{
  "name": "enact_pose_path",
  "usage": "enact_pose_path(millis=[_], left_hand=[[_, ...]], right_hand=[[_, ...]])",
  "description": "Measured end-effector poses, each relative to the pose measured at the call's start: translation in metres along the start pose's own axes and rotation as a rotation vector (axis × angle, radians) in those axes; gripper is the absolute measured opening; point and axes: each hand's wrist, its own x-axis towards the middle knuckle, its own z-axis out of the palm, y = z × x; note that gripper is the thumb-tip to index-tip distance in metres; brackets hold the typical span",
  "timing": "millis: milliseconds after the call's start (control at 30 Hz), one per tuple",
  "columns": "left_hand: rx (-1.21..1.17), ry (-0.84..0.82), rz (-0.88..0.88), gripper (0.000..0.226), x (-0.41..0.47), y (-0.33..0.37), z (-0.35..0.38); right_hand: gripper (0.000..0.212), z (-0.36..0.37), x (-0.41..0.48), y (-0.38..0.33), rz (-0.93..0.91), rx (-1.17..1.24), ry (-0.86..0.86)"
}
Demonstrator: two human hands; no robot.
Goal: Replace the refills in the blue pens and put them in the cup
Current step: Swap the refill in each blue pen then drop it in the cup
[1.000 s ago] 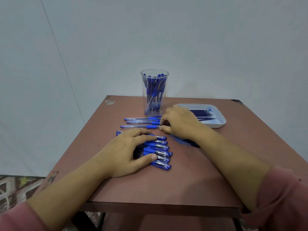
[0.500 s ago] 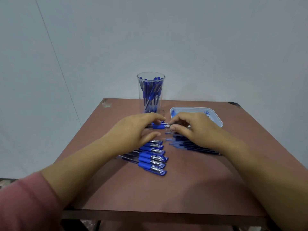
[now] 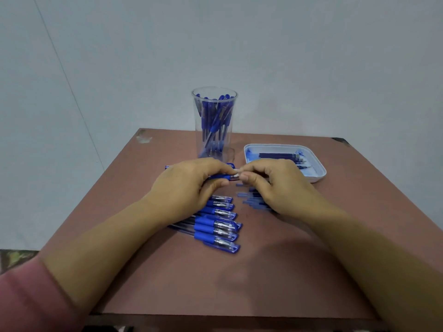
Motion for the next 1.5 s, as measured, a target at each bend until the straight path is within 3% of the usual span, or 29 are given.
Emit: enact_pose_path(millis=[567,733,867,1067,1233,1333,1400,1500], left_hand=[[-0.290,-0.221,-0.123,0.026,0.001,0.010,-0.009],[-0.219,-0.117,-0.188,0.035,-0.003,-0.010,-0.017],[-0.097,-0.043,-0.176,0.030,-0.002,-0.011,-0.016],[-0.110,-0.037,-0.153,0.039,-0.006,-0.005,-0.017],[-0.106,-0.034,-0.060,0.023,-0.007,-0.005,-0.014],[-0.110,-0.036,0.002,0.027,-0.007,-0.005,-0.013],[-0.103,-0.044,0.021,0.029,-0.006,-0.007,-0.013],[-0.085,-0.065,0.044,0.030,-0.006,-0.009,-0.014]], right_hand=[[0.014,-0.002,-0.010,-0.001,-0.060,-0.095,0.023],[0.012,-0.013,-0.012,0.014,-0.021,-0.080,0.072],[0.011,-0.017,-0.010,0.011,-0.038,-0.108,-0.039],[0.011,-0.028,-0.021,0.001,-0.070,-0.197,-0.188],[0.011,-0.025,-0.023,-0.002,-0.056,-0.218,-0.337],[0.013,-0.025,-0.023,-0.001,-0.071,-0.267,-0.369],[0.016,-0.026,-0.022,-0.001,-0.090,-0.245,-0.317],[0.024,-0.021,-0.020,0.001,-0.101,-0.183,-0.087]])
